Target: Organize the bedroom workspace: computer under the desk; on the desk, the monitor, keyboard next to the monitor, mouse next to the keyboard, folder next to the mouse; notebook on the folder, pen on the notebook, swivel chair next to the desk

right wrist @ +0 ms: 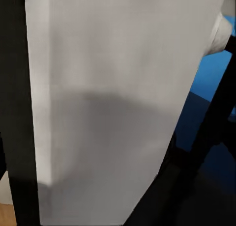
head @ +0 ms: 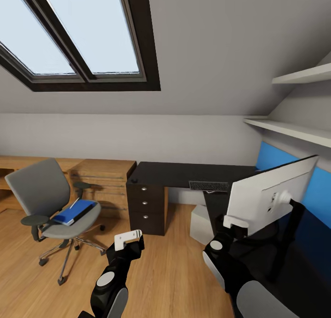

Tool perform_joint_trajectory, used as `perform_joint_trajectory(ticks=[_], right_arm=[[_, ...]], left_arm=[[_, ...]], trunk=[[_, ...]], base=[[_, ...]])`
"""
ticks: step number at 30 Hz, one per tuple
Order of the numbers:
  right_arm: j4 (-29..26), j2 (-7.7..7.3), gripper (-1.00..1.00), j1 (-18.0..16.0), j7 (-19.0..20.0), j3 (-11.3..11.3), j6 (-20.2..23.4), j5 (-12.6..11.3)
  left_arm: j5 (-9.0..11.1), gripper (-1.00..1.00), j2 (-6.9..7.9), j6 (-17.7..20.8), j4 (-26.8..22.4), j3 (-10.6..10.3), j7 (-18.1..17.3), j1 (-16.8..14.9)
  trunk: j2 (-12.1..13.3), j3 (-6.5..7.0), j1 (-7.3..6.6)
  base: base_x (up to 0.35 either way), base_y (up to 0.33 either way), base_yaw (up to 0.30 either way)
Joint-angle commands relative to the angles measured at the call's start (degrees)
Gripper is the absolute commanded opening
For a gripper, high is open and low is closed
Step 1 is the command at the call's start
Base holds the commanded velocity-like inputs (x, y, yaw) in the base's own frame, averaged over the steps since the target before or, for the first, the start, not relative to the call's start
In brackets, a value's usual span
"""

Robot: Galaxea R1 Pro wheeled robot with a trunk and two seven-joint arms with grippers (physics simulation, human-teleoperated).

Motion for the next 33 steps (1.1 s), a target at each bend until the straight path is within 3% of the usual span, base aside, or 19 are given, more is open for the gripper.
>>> perform_joint_trajectory(ticks=[1, 8, 26, 33], right_arm=[[0.0, -0.05, 1.0, -0.08, -0.26, 0.29, -0.54, -0.61], [-0.01, -0.03, 1.0, -0.08, -0.34, 0.27, -0.54, -0.61], [0.07, 0.04, 1.0, -0.08, -0.32, 0.27, -0.53, -0.61], [0.07, -0.03, 1.0, -0.08, -0.32, 0.27, -0.54, -0.61]], left_arm=[[0.51, 1.0, 0.01, 0.13, -0.07, -0.08, 0.5, -0.06], [0.51, 1.0, 0.01, 0.12, -0.07, -0.08, 0.5, -0.06], [0.51, 1.0, 0.01, 0.14, -0.07, -0.08, 0.42, -0.06], [0.51, 1.0, 0.01, 0.13, -0.12, -0.03, 0.43, -0.06]], trunk=[[-0.07, -0.09, 0.01], [-0.07, -0.09, 0.01], [-0.07, -0.09, 0.01], [-0.07, -0.09, 0.01]], base=[[0.0, 0.0, 0.0], [-0.041, 0.0, 0.0], [-0.22, -0.002, 0.0], [-0.285, -0.166, 0.0]])
